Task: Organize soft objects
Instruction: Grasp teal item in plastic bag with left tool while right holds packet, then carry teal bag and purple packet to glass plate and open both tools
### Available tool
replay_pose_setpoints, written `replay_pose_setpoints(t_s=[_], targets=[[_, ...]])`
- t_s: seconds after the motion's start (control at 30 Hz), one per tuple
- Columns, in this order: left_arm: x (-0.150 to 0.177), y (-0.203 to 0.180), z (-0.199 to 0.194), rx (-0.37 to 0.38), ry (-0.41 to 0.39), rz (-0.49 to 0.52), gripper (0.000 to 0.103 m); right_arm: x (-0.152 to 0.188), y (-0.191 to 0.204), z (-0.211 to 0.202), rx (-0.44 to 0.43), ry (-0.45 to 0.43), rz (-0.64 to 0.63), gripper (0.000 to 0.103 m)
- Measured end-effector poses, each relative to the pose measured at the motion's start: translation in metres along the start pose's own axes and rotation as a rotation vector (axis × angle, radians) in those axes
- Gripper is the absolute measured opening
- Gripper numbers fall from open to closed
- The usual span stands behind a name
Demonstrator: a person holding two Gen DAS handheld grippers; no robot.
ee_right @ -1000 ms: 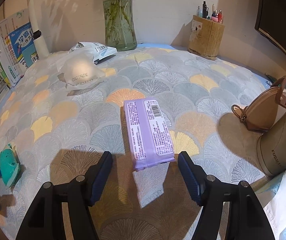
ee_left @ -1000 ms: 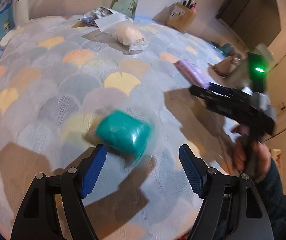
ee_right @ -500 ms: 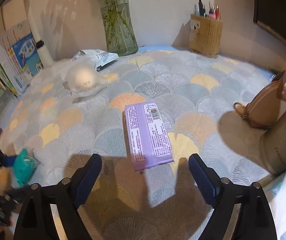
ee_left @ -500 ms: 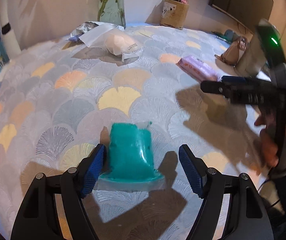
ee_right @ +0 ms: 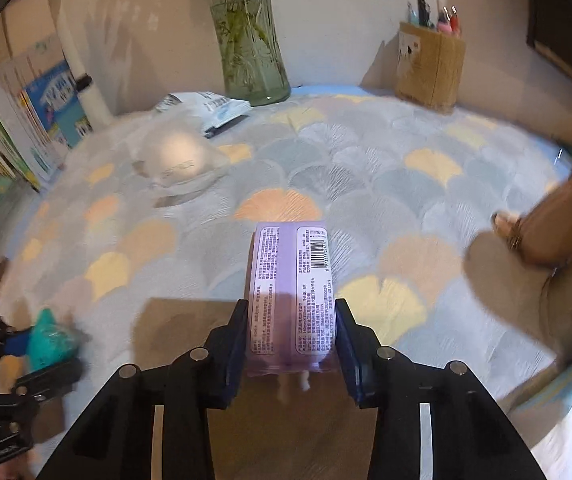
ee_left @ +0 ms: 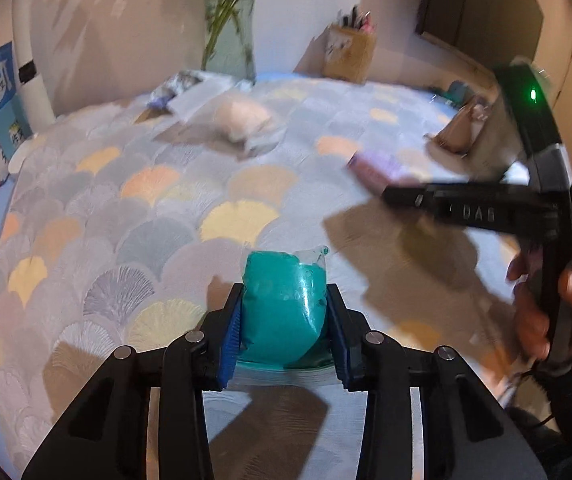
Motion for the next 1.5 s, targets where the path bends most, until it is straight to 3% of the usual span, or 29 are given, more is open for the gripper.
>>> replay_pose_setpoints(t_s=[0.1,0.23,0.43,0.57,0.77,1.03,1.27,1.5], targets=[[-0.005,-0.013,-0.012,0.003,-0.030,0.018,0.035,0.012,-0.005,-0.017,-0.150,0.002,0.098,0.039],[-0.011,-0.032,-0.029,0.029,-0.076,0.036,0.035,0.024,-0.009,-0.043,-0.226,-0.020,0.168,0.039],[-0.023,-0.062,-0.048,0.040,-0.120,0.081,0.035,0.028,-0.019,-0.093,-0.280,-0.114,0.205,0.039],[-0.037,-0.086,-0.060,0.066,-0.155,0.115,0.035,0.031,-0.034,-0.133,-0.270,-0.194,0.228,0.039],[-0.070,-0.154,-0.073,0.149,-0.206,0.210,0.035,0.047,-0.083,-0.198,-0.196,-0.314,0.311,0.039],[-0.115,-0.274,-0.061,0.281,-0.221,0.352,0.035,0.072,-0.176,-0.273,0.072,-0.455,0.435,0.039],[-0.151,-0.350,-0.011,0.377,-0.176,0.385,0.035,0.075,-0.270,-0.294,0.190,-0.468,0.564,0.039],[-0.171,-0.405,0.054,0.362,-0.144,0.427,0.035,0.051,-0.348,-0.276,0.253,-0.427,0.658,0.039]])
Point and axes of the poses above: each gripper's, at about its wrist camera, not at the fingertips, and z roughly the way its jaws point, y to its left, x to its underside, the point moved 2 cm from there along z, roughly the way its jaws point, and after that the axes turned 1 degree about x, right-handed, at the moved point
